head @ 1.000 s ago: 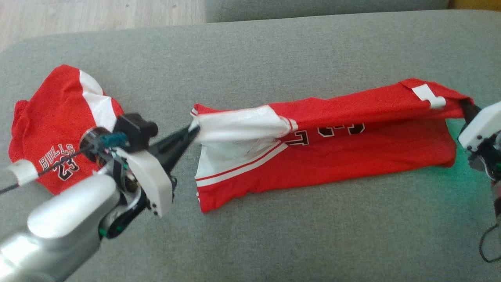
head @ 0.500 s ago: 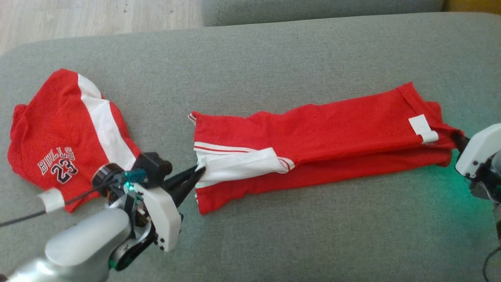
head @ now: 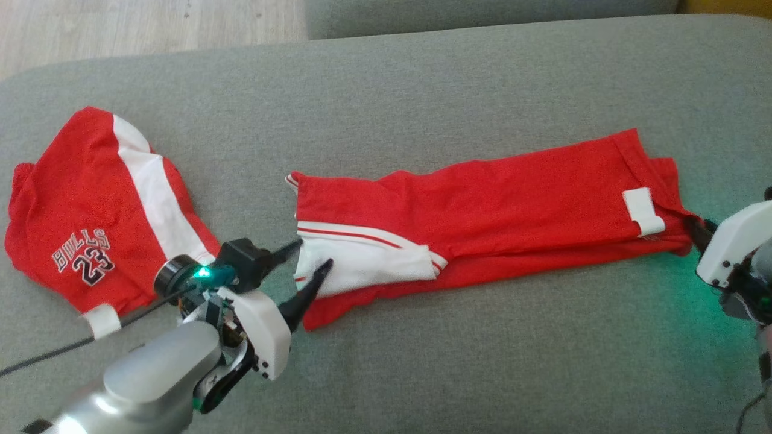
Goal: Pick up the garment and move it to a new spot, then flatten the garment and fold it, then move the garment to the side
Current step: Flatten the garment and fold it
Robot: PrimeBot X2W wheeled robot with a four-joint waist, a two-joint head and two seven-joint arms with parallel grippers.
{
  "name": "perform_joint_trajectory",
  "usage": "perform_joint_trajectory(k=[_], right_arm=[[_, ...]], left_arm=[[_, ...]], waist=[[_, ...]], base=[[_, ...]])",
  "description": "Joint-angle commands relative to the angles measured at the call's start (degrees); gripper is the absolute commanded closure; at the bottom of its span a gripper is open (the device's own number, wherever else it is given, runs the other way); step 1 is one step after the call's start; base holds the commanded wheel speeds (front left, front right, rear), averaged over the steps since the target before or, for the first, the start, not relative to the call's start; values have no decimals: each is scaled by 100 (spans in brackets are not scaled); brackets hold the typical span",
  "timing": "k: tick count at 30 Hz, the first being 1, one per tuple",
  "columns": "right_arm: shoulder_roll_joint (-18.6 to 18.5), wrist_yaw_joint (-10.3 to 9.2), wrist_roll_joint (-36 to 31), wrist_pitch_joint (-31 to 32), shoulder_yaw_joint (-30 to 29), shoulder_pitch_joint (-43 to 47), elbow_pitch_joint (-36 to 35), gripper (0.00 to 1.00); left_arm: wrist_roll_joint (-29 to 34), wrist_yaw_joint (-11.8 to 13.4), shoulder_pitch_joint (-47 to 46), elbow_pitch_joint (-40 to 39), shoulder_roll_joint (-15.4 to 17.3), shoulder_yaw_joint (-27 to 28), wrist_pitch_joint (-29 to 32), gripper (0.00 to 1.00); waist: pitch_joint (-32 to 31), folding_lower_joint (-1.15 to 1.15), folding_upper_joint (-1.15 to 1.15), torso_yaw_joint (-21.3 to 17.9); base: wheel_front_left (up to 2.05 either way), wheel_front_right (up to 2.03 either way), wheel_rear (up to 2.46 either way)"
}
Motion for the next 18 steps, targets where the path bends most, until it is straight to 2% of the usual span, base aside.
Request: perform_joint_trajectory(k=[1, 6, 9, 12, 14, 18], right_arm=[[-56, -4, -42, -98, 33, 23, -272, 0], [71, -4, 2, -570, -162, -36, -668, 0], [195, -4, 75, -1027, -307, -80, -991, 0], [363, -4, 172, -1563, -347, -51, -1340, 0], [575, -4, 293, -1952, -363, 17, -1571, 0], [850, -4, 250, -2699, -9, 325, -1997, 0]], left_arm=[[-34, 31, -73, -11, 107, 279, -144, 0], [-299, 284, -7, 123, -16, 779, -808, 0], [-459, 498, 53, 18, -85, 1287, -1233, 0], [-520, 766, 235, -207, -175, 1983, -1356, 0], [-295, 918, 438, -534, -297, 2667, -1364, 0], [190, 957, 1203, -1003, -682, 3821, -1366, 0]], waist=[[-28, 0, 0, -21], [-125, 0, 0, -60], [-215, 0, 0, -70], [-333, 0, 0, -82], [-377, 0, 0, -86], [-449, 0, 0, -98]], base=[[0, 0, 0], [0, 0, 0], [0, 0, 0], [0, 0, 0], [0, 0, 0], [0, 0, 0]])
